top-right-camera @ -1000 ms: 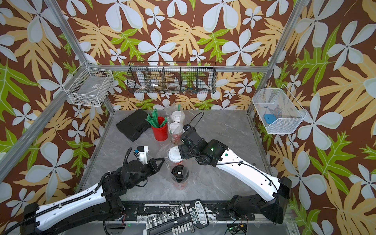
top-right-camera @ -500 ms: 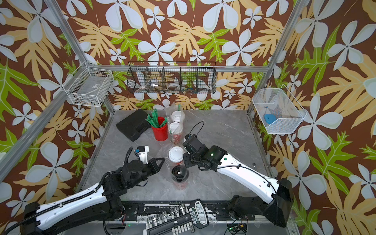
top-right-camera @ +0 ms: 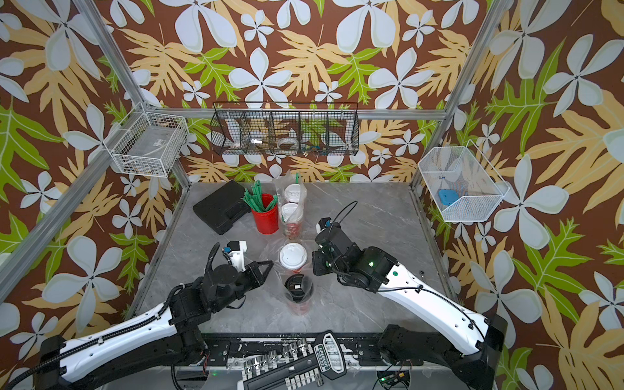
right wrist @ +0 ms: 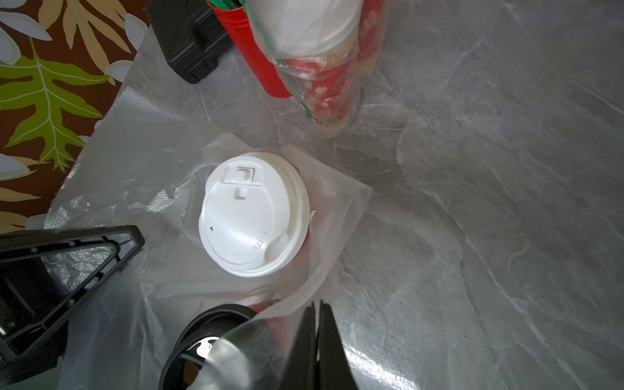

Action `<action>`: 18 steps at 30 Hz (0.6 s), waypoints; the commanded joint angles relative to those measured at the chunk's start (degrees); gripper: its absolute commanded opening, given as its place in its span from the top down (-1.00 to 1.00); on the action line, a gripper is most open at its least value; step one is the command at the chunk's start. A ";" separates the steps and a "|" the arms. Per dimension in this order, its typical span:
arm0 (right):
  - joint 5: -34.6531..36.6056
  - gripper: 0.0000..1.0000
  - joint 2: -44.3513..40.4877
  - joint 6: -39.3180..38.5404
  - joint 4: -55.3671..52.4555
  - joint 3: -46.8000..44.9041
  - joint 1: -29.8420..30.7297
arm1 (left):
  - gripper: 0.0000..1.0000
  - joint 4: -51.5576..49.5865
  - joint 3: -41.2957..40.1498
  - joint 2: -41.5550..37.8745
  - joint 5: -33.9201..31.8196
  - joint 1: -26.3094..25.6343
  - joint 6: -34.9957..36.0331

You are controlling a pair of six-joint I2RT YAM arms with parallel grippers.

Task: Pack milk tea into plastic carrier bags
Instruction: Adjust the plastic carrier bag at the center of the board.

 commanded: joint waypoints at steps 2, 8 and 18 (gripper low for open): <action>3.26 1.00 0.79 -1.25 1.60 3.49 0.10 | 1.00 -0.18 0.23 -0.07 -0.04 0.28 0.52; 3.44 0.45 10.44 -9.91 4.92 17.15 0.08 | 1.00 0.00 -1.11 -0.20 0.51 0.27 -0.49; -0.82 0.13 39.51 -20.28 -1.68 47.65 -1.75 | 1.00 -1.28 -3.51 -1.51 0.97 0.29 -2.65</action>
